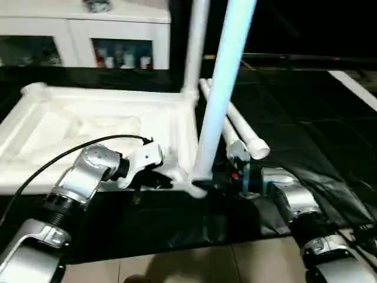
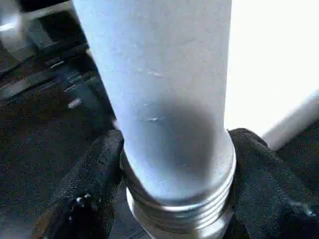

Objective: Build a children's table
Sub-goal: Rotate leg to tighten

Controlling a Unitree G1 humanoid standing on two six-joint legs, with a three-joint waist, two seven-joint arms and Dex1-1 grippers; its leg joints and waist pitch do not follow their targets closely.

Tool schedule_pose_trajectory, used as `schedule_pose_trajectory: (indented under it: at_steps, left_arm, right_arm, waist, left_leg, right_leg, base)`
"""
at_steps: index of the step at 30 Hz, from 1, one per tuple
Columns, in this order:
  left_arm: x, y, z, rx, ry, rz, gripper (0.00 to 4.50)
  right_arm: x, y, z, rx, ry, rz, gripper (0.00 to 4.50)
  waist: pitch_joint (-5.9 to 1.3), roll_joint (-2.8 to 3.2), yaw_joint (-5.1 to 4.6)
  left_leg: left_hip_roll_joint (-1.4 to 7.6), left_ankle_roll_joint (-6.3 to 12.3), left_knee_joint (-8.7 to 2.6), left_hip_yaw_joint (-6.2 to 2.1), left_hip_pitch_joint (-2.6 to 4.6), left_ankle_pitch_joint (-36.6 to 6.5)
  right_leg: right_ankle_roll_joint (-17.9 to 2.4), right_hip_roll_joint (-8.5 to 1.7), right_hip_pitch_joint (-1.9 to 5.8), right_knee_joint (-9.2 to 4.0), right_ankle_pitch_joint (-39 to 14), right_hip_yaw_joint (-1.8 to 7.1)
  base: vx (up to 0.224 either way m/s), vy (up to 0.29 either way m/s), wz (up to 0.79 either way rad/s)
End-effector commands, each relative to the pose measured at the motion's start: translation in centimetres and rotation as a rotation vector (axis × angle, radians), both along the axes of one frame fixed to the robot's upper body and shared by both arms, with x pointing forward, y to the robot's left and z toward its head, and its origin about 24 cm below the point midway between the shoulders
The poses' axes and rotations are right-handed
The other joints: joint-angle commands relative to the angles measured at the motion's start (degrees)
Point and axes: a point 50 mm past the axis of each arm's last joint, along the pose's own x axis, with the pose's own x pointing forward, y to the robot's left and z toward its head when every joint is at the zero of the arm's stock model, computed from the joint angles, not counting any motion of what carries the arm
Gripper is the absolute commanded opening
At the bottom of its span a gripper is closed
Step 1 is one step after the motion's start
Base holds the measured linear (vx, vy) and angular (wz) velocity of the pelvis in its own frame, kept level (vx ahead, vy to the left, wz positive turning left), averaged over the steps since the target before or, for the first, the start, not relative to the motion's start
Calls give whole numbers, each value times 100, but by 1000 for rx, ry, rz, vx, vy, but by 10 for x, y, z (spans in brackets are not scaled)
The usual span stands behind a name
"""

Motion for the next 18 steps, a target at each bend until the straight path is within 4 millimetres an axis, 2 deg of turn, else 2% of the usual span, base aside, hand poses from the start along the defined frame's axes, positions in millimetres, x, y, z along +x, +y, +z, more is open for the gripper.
schedule_pose_trajectory:
  at_steps: [1,2,4,6,8,9,13,14,16,18]
  left_arm:
    - [12,-16,20,-79,-110,141,0]
    - [13,-20,21,-88,-111,186,0]
    - [13,-28,23,-104,-105,244,0]
    - [12,-39,24,-129,-100,277,0]
    - [10,-47,25,-135,-97,276,0]
    - [10,-50,26,-132,-100,271,0]
    - [9,-48,24,-76,-132,242,0]
    - [9,-46,24,-70,-135,243,0]
    - [10,-39,24,-48,-142,243,0]
    - [9,-35,23,-33,-153,227,0]
  right_arm:
    - [-5,39,-14,-18,96,-29,280]
    - [-2,47,-14,-24,111,-67,280]
    - [1,58,-14,-45,131,-116,280]
    - [4,64,-15,-74,153,-154,280]
    - [5,66,-14,-77,144,-164,280]
    - [5,66,-13,-67,137,-168,335]
    - [9,65,-8,-36,124,-202,356]
    - [10,64,-7,-35,113,-205,385]
    - [13,59,-6,-40,82,-216,394]
    - [14,55,-4,-40,52,-211,414]
  waist:
    - [-349,49,-7]
    - [-344,49,-106]
    - [-351,69,-105]
    - [-352,54,-121]
    - [-364,50,-123]
    - [-376,42,-106]
    - [-390,85,-97]
    - [-380,79,-105]
    - [-377,81,-103]
    - [-371,107,-125]
  left_leg:
    - [109,-182,-427,-63,-11,-1332]
    - [87,-230,-428,-84,-47,-1407]
    - [87,-196,-416,-78,-16,-1392]
    - [83,-106,-388,-48,35,-1345]
    - [88,-55,-384,-38,27,-1243]
    - [82,18,-376,-24,36,-1172]
    - [75,78,-380,-21,14,-1032]
    - [73,70,-386,-20,12,-1055]
    - [78,46,-392,-25,23,-1149]
    - [84,3,-399,-30,34,-1292]
  right_leg:
    - [-719,-537,306,-533,-2133,326]
    - [-608,-546,334,-574,-2494,293]
    - [-574,-548,310,-613,-2516,305]
    - [-684,-520,266,-607,-2222,332]
    - [-786,-499,282,-552,-1825,345]
    - [-830,-488,285,-531,-1558,351]
    - [-864,-483,308,-508,-1260,356]
    - [-863,-476,307,-517,-1278,350]
    - [-849,-485,300,-530,-1415,348]
    - [-853,-479,288,-543,-1506,348]
  base:
    - [0,0,0]
    - [0,0,0]
    - [0,0,0]
    - [0,0,0]
    - [0,0,0]
    - [0,0,0]
    - [0,0,0]
    - [0,0,0]
    - [0,0,0]
    - [0,0,0]
